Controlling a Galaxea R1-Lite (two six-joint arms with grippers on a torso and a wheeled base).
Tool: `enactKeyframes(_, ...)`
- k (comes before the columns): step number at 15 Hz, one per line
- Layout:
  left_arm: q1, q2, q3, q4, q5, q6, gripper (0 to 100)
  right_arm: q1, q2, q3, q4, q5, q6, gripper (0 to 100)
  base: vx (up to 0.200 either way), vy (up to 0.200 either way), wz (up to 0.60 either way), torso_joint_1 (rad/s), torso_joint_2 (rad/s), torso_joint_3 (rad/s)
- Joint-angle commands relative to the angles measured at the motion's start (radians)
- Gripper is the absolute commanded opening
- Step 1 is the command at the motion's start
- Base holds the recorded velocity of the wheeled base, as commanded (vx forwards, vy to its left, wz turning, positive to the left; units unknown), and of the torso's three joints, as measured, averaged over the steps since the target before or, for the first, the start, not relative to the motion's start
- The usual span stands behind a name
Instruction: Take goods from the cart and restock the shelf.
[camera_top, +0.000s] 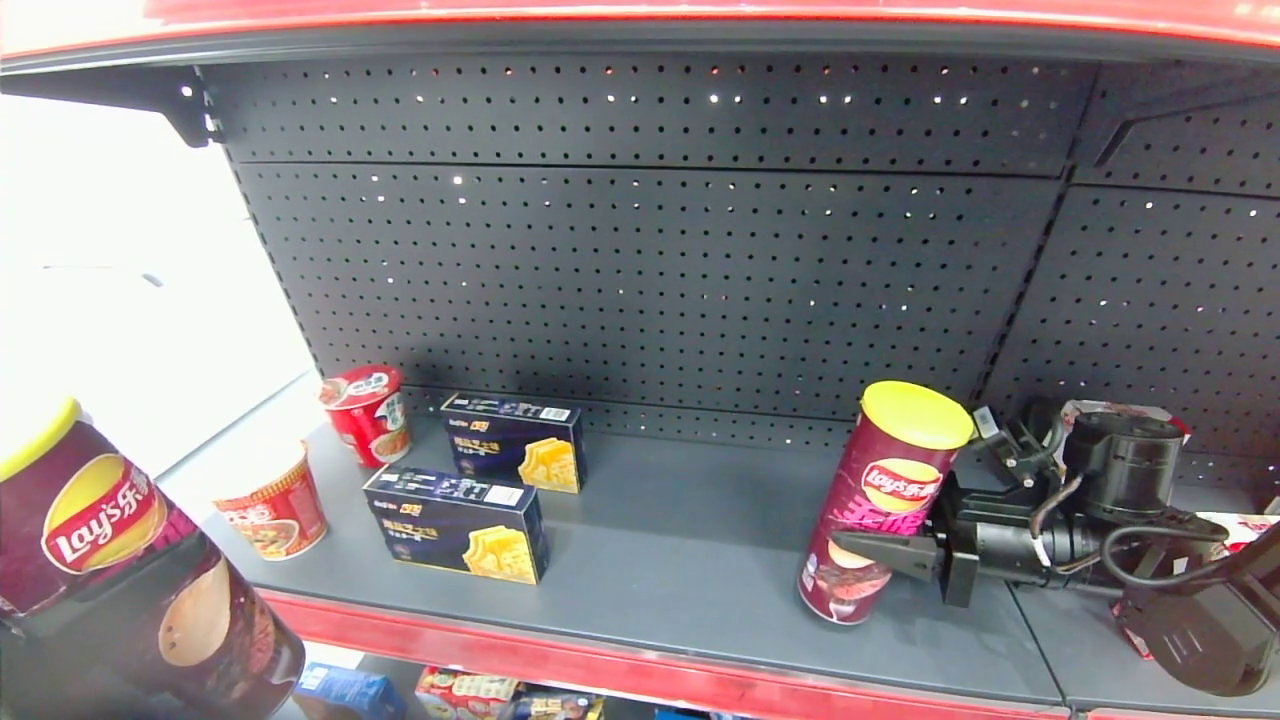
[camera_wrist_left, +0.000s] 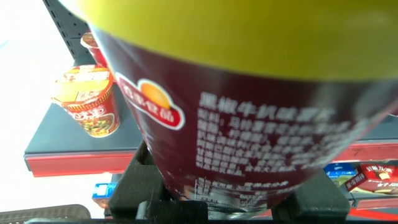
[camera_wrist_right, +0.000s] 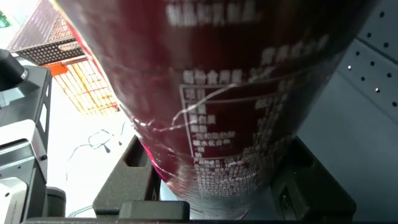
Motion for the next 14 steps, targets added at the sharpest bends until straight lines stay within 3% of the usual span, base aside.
enactKeyframes(1,0.000,0.009,0.000,0.000,0.000,0.000,0,0.000,0.013,-0.002,0.000,0.000,-0.001,0,0.000,0.000,0.00,0.000,0.00,0.000)
enactKeyframes(14,0.000,0.008,0.000,0.000,0.000,0.000,0,-0.009,0.013,0.058,0.000,-0.001,-0.050,0,0.000,0.000,0.00,0.000,0.00,0.000)
